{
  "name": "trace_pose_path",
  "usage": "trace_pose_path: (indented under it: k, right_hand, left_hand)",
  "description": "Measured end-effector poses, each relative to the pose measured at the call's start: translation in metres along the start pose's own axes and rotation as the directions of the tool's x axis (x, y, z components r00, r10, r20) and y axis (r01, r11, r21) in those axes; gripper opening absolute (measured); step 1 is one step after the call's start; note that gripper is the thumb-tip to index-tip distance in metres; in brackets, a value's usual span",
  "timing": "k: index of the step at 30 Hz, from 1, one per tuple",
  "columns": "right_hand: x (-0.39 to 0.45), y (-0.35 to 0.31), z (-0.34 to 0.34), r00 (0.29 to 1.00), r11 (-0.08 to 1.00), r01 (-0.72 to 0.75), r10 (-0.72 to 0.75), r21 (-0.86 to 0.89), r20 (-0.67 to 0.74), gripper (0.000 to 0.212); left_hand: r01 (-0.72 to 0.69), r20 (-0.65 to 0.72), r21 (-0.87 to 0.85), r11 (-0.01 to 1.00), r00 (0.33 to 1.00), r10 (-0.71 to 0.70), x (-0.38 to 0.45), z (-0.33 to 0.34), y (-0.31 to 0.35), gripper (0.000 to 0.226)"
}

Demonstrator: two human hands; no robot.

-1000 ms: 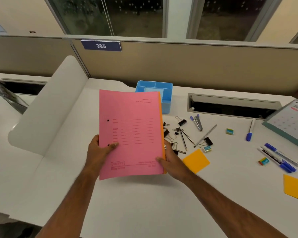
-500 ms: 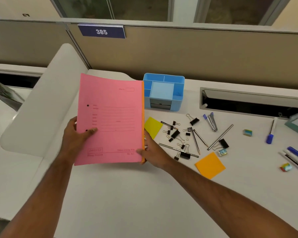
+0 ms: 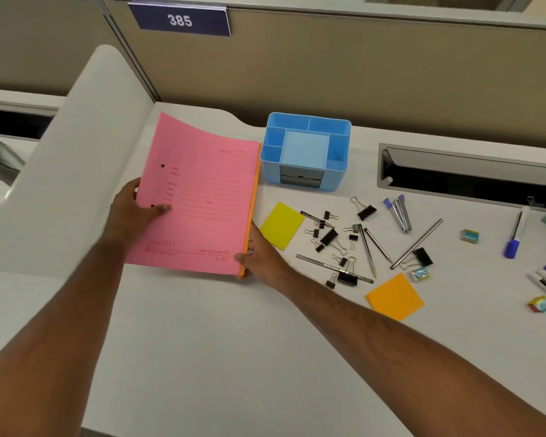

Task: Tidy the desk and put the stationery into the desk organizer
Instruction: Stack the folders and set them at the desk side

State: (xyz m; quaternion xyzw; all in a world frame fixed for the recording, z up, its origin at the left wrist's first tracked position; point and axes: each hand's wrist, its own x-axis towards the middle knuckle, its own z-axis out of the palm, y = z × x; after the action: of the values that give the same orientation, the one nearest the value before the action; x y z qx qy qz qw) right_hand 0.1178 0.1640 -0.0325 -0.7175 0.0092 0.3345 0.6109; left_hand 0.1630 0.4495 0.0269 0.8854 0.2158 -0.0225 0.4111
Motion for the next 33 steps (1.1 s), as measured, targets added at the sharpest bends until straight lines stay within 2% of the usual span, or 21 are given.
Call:
trace_pose_path:
  k: [5,10,16,21,26,30,33]
  right_hand:
    - [0.011,0.017,0.015,0.999,0.998,-0.045,0.046,-0.037,0.019,0.107]
    - [0.011,0.024,0.023,0.992,0.993,-0.098,0.102,-0.065,0.068,0.115]
    - [0.010,0.014,0.023,0.985,0.983,-0.152,0.159,-0.099,0.071,0.115]
    - [0.011,0.009,0.026,0.983,0.971,-0.158,0.171,-0.177,0.062,0.114]
    - [0.014,0.009,0.029,0.982,0.948,-0.159,0.181,-0.277,0.056,0.115]
    - [0.017,0.006,0.032,0.986,0.925,-0.133,0.160,-0.357,0.048,0.115]
    - [0.018,0.006,0.030,0.986,0.922,-0.142,0.165,-0.360,0.034,0.114]
  left_hand:
    - [0.012,0.038,0.128,0.992,0.999,-0.017,0.020,0.011,-0.014,0.072]
    - [-0.011,0.070,0.270,0.963,0.998,-0.008,0.029,0.023,-0.026,0.058]
    - [0.082,0.018,0.381,0.921,0.995,-0.096,0.042,0.028,-0.049,0.070]
    - [0.175,-0.049,0.449,0.876,0.984,-0.171,0.041,0.036,-0.051,0.069]
    - [0.146,-0.029,0.494,0.857,0.988,-0.152,0.041,0.040,-0.059,0.069]
    - [0.080,-0.014,0.515,0.853,0.996,-0.085,0.042,0.044,-0.067,0.065]
    - [0.047,-0.007,0.557,0.829,0.999,-0.052,0.036,0.049,-0.069,0.073]
